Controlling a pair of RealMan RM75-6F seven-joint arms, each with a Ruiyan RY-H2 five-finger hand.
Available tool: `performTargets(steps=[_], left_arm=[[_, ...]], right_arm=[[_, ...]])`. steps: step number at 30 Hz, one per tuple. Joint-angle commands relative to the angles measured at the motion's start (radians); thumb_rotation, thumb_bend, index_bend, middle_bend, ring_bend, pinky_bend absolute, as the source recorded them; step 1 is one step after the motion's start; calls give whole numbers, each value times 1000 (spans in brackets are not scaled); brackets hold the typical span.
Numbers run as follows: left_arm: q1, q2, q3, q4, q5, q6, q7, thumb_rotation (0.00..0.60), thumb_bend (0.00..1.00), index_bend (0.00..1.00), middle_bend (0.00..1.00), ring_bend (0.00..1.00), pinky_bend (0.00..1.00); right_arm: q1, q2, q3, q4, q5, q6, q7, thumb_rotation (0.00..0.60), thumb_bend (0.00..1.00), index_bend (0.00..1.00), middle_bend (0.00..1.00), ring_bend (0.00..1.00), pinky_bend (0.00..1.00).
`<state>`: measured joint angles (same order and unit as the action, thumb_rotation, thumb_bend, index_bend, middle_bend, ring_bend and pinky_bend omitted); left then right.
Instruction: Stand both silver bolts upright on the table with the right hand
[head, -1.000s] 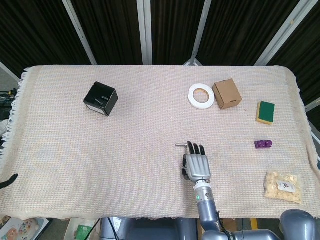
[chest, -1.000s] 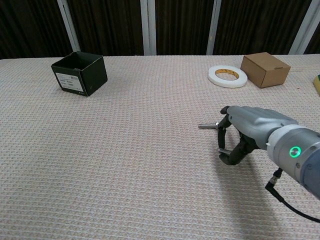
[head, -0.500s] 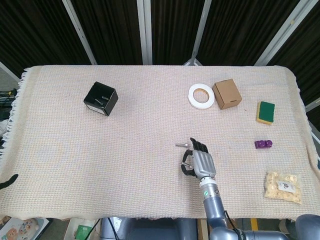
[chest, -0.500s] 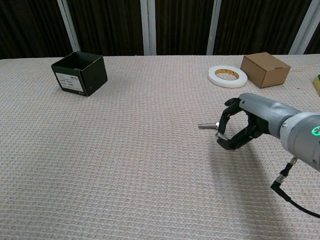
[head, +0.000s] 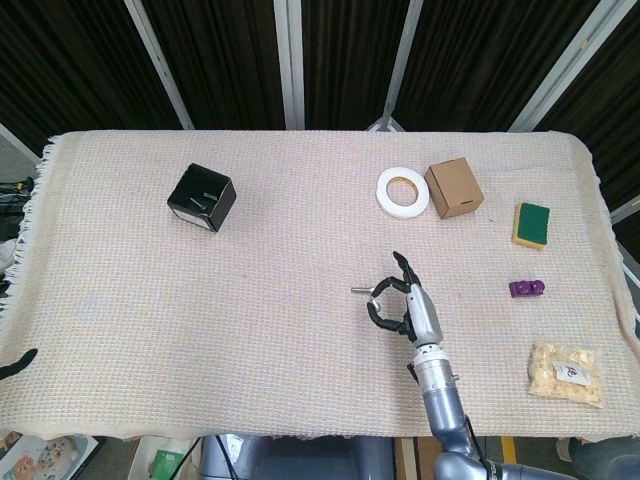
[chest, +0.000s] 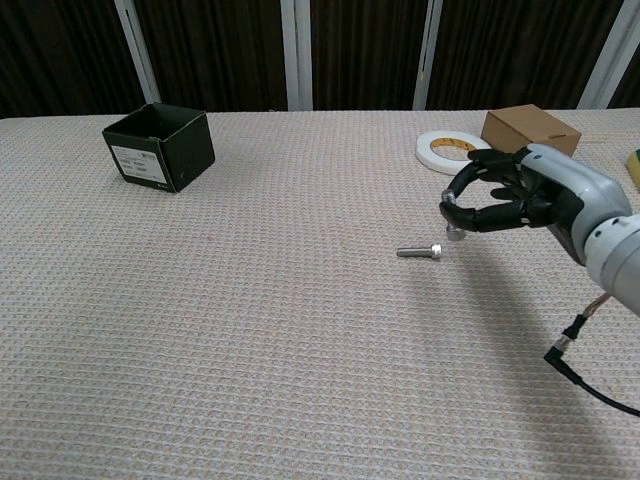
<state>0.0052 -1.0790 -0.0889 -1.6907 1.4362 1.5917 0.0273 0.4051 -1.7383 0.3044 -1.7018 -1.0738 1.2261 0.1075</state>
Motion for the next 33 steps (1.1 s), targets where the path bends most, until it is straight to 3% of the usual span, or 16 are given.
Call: performTargets(steps=[1,11,33], left_arm=[[0,0,0,0,0,0,0,600,147,166,94,0,57],[1,-1,0,0,1,3,2,600,147,166,94,0,57],[4,-4,0,-1,3,9,7,600,147,166,94,0,56]], right_arm=[[-26,-11,-26,71,-70,-14,84,600,443,663,0,0,0],[-52,-17,-70,163,-144,3,168,600,448,670,0,0,0],[-90,11,-85,232,-131,-29,248,600,448,670,0,0,0]])
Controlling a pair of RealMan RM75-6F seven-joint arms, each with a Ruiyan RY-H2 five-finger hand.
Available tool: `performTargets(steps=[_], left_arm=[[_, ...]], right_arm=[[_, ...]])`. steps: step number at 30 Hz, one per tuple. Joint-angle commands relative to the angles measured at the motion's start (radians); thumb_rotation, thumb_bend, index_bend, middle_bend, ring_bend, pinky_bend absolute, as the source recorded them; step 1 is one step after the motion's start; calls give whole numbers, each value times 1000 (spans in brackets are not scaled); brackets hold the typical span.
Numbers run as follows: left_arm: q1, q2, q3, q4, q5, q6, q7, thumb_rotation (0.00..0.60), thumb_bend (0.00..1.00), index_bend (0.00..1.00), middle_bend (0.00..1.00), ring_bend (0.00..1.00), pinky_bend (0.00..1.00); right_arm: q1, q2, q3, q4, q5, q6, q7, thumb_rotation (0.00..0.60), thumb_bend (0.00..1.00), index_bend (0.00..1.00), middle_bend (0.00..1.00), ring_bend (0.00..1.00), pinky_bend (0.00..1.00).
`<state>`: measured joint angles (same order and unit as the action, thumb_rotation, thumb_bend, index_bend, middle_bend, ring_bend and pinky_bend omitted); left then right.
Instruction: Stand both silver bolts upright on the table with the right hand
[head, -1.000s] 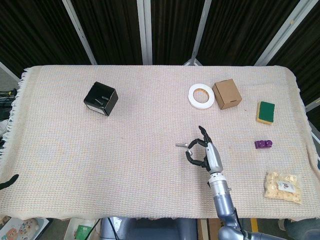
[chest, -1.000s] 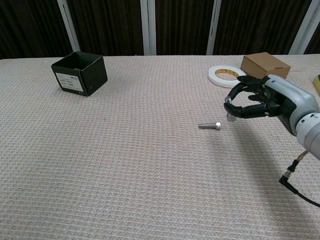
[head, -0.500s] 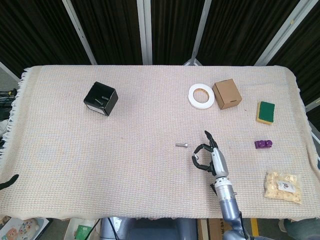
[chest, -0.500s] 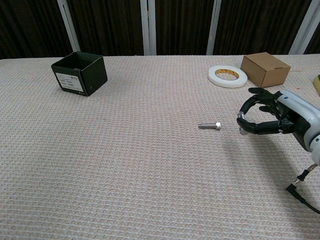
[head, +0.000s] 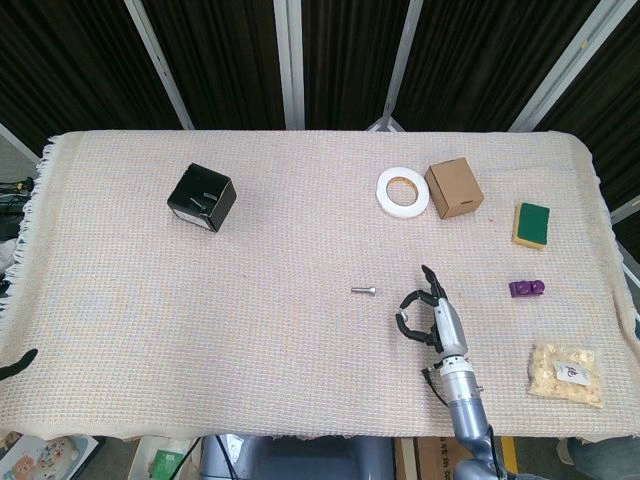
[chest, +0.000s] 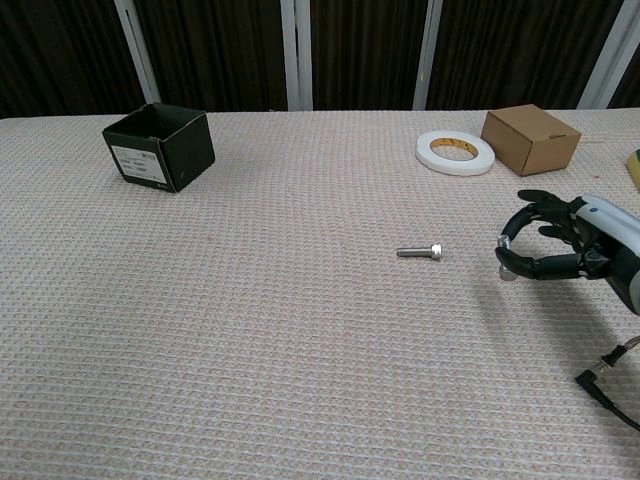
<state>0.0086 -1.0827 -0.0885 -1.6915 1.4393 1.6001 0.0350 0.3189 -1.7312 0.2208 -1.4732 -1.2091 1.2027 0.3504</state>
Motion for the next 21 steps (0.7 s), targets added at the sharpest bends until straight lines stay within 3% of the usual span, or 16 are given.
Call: performTargets(steps=[1,21], left_arm=[[1,0,0,0,0,1,-1,600,147,166,94,0,56],[2,-1,0,0,2,3,1,600,147,166,94,0,55]], right_arm=[[-5,5,-2,6,7,-7,7,600,448,670,0,0,0],[-13,37,-6,-17,69,-76,-32,600,448,670,0,0,0]])
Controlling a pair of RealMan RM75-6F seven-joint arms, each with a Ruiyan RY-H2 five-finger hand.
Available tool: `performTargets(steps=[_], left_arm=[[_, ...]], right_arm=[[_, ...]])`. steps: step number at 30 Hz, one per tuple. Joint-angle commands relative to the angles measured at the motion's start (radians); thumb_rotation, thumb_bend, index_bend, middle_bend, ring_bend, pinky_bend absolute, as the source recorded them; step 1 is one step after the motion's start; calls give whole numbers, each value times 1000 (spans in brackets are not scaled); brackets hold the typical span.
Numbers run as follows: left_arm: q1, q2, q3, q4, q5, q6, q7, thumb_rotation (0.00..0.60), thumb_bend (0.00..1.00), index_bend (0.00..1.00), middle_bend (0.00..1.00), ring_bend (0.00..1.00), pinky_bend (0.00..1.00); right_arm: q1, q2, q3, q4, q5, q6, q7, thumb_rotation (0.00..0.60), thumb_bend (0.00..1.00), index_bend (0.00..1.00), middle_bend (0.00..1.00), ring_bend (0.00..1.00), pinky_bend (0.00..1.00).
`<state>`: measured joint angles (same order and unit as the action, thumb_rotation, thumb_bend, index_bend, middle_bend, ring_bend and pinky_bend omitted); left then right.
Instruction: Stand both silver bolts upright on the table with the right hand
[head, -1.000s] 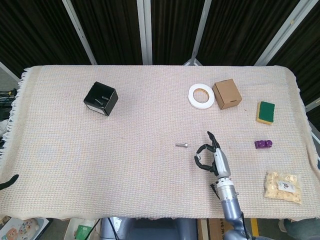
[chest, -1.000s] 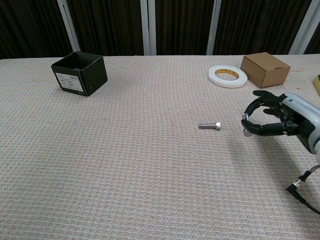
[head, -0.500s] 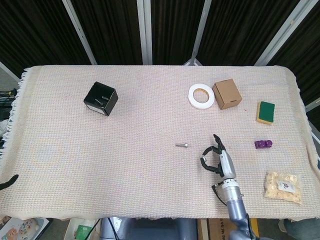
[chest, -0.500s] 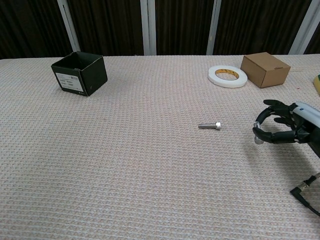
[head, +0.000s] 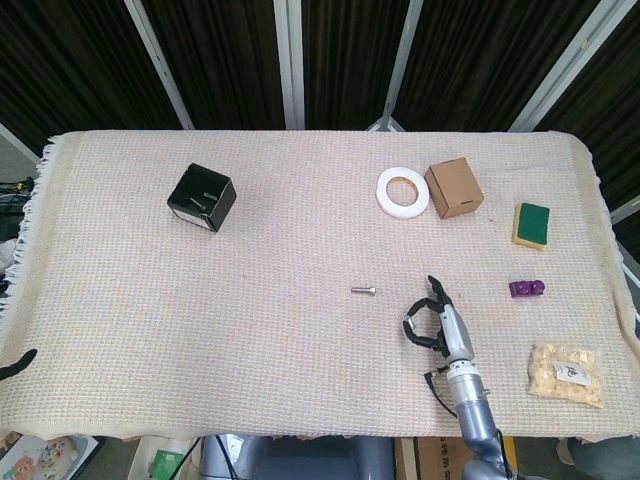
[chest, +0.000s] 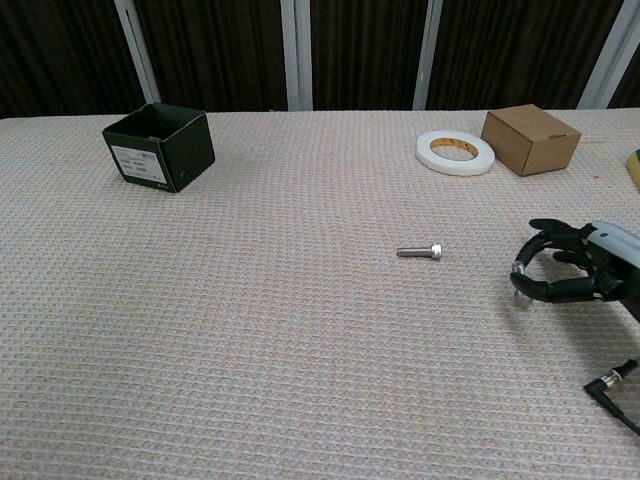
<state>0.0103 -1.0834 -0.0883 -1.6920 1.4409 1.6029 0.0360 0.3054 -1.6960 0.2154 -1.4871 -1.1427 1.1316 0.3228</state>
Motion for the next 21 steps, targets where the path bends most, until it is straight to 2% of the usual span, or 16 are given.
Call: performTargets(steps=[1,21], left_arm=[[0,0,0,0,0,1,0,600,147,166,94,0,55],[1,-2,0,-1,2,2,5,600,147,166,94,0,54]], right_arm=[[1,4,0,-4,5,-7,-7,600,447,670,0,0,0],[-3,30,5,-33,29,-31,-31,600,448,670,0,0,0]])
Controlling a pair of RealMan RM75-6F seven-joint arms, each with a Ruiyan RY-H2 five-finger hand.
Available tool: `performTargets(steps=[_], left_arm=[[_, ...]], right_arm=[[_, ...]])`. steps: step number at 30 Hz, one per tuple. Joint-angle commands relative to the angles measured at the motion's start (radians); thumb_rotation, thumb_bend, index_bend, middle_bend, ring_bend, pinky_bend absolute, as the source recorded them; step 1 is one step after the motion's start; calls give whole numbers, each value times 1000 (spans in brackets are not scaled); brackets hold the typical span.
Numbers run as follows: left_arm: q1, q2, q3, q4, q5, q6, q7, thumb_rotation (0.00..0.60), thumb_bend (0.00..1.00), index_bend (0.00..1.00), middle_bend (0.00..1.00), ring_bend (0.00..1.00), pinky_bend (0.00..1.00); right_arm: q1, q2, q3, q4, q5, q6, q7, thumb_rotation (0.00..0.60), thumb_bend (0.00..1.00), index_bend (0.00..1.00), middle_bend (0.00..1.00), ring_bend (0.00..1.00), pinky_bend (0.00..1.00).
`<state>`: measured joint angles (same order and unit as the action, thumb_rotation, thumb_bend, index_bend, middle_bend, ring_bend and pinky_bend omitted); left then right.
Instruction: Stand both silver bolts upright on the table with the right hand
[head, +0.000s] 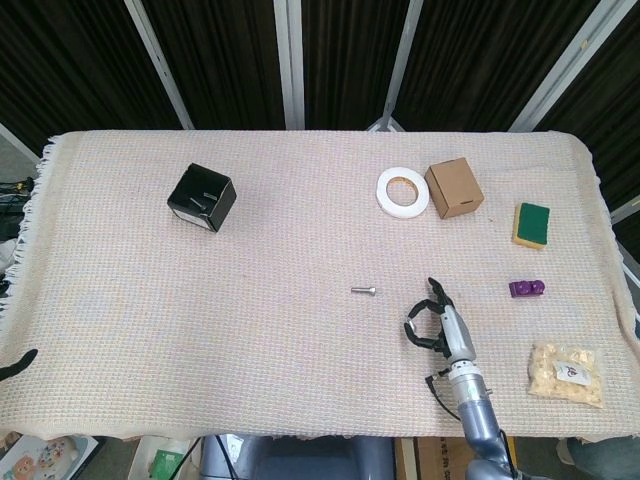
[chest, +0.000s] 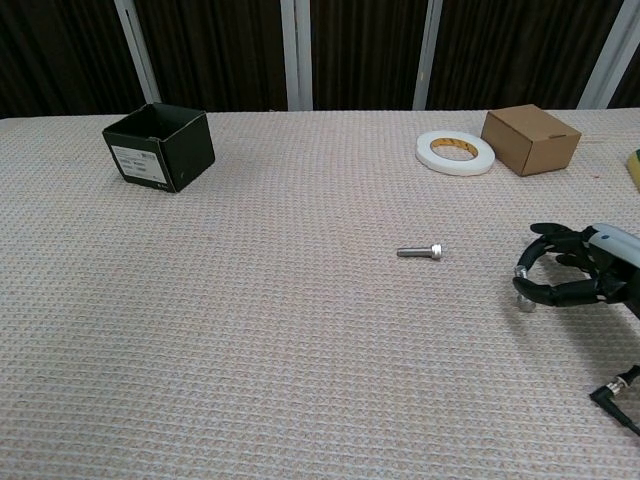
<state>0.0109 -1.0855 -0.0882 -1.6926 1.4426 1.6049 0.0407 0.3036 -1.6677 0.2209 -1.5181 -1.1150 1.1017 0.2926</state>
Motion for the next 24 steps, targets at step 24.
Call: performTargets(steps=[24], left_arm=[[2,-2,-1,1,2,4,1,600,147,166,94,0,54]], right_arm=[[-6,28,-3,-25,14,-22,-12,600,447,646,0,0,0]])
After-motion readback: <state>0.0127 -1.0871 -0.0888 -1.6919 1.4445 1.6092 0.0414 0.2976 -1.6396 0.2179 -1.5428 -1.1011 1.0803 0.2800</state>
